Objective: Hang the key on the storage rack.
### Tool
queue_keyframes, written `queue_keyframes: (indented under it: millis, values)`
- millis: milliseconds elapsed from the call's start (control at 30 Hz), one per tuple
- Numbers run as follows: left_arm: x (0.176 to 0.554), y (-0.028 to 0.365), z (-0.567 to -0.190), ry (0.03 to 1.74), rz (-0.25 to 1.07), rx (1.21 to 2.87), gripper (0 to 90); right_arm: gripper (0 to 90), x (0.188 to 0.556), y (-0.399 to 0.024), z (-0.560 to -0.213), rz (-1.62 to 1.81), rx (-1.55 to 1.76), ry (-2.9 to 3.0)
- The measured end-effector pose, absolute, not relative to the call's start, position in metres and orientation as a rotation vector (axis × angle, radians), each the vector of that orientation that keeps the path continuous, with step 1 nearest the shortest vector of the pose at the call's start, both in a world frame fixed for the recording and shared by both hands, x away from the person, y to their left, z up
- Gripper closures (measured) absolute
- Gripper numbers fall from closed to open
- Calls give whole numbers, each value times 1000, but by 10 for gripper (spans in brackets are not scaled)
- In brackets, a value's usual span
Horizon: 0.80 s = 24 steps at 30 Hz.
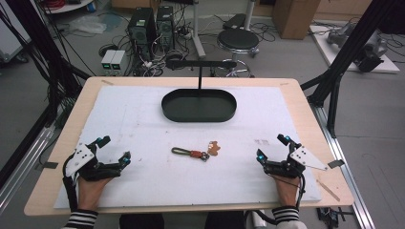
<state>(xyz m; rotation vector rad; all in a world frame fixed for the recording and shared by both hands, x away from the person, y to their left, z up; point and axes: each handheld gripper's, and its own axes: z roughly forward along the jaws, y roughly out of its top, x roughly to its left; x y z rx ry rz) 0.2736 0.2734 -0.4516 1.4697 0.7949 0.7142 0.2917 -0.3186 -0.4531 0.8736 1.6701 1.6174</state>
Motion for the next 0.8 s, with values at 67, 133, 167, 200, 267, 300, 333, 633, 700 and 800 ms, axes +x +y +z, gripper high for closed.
queue_keyframes:
  millis: [67, 133, 167, 200, 267, 300, 333, 633, 700, 800]
  values:
    - [273, 273, -452, 797, 716, 1467, 17, 4, 291, -319, -453, 1620, 881, 1672]
    - [273, 273, -452, 798, 715, 1467, 17, 4, 292, -319, -453, 1619, 874, 1670]
    - [274, 273, -452, 798, 716, 1468, 17, 4, 291, -319, -453, 1615, 874, 1672]
    - [274, 273, -452, 802, 713, 1467, 17, 4, 292, -318, -453, 1615, 875, 1670]
    - [274, 273, -452, 797, 715, 1469, 17, 4, 291, -319, -453, 1617, 875, 1668]
    - [274, 273, -452, 798, 718, 1467, 17, 4, 291, -318, -453, 1618, 875, 1668]
    - [274, 273, -452, 798, 715, 1468, 17, 4, 291, -319, -453, 1617, 875, 1669]
    - [274, 274, -452, 800, 703, 1465, 17, 4, 291, -319, -452, 1623, 854, 1679]
    - [274, 274, -452, 799, 703, 1466, 17, 4, 292, -317, -452, 1610, 856, 1695]
    - [274, 274, -452, 798, 706, 1465, 17, 4, 295, -314, -447, 1613, 850, 1744]
